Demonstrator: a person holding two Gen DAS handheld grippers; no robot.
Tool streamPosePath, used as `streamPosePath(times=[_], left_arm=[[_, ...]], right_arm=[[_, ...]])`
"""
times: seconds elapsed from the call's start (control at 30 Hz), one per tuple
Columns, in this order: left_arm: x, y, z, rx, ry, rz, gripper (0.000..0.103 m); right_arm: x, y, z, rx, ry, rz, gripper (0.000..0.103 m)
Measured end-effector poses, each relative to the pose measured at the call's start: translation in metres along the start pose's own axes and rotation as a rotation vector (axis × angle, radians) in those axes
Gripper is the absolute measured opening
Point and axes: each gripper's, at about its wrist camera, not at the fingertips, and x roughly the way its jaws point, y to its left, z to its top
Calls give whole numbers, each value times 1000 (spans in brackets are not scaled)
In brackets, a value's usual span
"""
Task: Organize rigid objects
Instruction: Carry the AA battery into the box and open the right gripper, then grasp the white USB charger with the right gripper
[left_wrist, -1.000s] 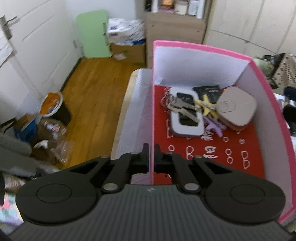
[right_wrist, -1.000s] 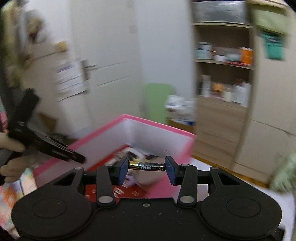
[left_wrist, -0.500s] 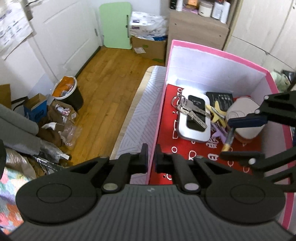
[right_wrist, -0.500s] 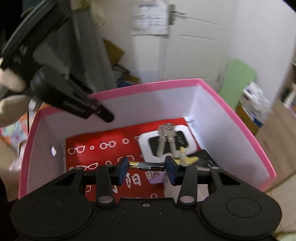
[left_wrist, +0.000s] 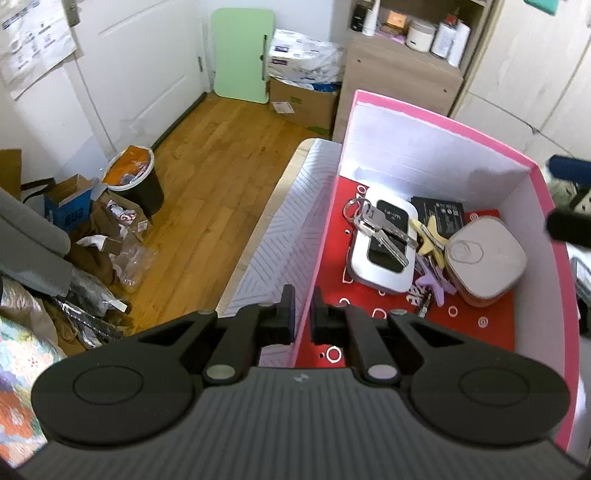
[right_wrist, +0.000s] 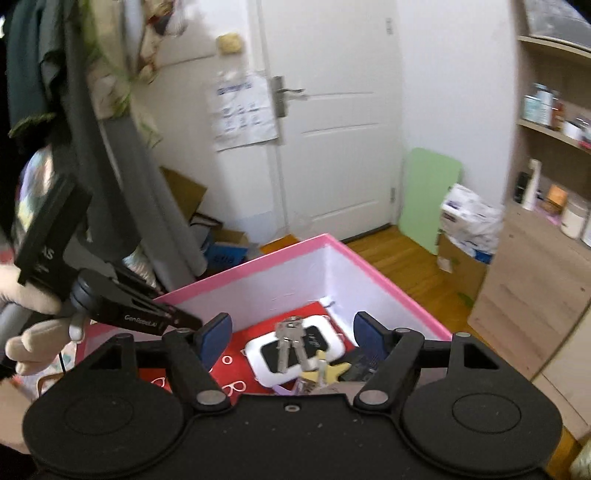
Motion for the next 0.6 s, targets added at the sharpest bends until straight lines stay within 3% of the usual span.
streamPosePath(times=[0.13,0.33,0.5,0.6], left_arm=[[-1,-2,2,59,-6,-12,5],[0,8,1,51,-28,-86,5],[-1,9,-3,74,-52,-96,5],[-1,12,-5,70,-62,-111,6]], right_arm=[[-28,-14,-13,63,-36,-121,77],[-78,-44,-59,277,-61,-346,77],[-95,-48,-109,438,-65,-429,77],[-89,-39,-143,464,-52,-502,63]])
